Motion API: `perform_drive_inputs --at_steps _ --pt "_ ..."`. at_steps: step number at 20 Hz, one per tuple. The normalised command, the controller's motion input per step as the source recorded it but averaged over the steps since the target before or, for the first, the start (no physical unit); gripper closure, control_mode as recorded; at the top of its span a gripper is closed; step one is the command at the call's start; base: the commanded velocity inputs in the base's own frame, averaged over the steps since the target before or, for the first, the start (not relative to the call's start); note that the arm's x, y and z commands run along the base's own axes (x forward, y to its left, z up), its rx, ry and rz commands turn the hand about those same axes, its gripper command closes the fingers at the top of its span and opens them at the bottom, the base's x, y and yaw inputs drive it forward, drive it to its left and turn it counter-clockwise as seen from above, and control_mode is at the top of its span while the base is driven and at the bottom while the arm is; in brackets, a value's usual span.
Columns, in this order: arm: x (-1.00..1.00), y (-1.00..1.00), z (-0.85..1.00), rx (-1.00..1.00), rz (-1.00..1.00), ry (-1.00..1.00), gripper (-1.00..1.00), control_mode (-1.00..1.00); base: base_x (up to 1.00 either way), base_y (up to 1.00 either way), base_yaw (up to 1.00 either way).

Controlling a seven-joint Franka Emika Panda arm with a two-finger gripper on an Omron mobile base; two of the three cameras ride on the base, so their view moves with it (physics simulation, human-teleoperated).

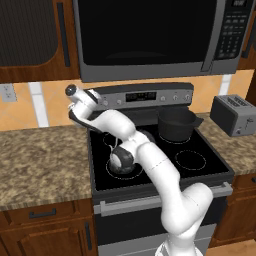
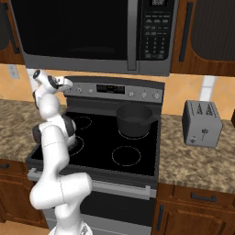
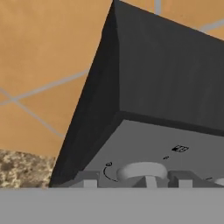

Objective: Pick the kettle from the counter and place it on a stove burner. Then turn the burner on.

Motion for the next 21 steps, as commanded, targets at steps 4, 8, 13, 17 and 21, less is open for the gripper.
perform_drive_inputs --at_steps 4,8,13,17,21 --pt "-0.01 0.0 0.0 -0.18 0.32 -0.29 1.0 -1.0 0.0 0.0 0.0" --pt "0.0 0.0 0.0 -0.3 0.44 -0.25 1.0 -1.0 0.0 0.0 0.0" --pt "0.0 0.0 -0.02 -0.34 0.54 -0.21 1.0 -1.0 0.0 0.0 0.0" --pt "0.0 0.0 -0.01 -0.32 0.58 -0.21 1.0 -1.0 0.0 0.0 0.0" --pt "-0.15 0.0 0.0 -0.21 0.43 -0.27 1.0 -1.0 0.0 0.0 0.0"
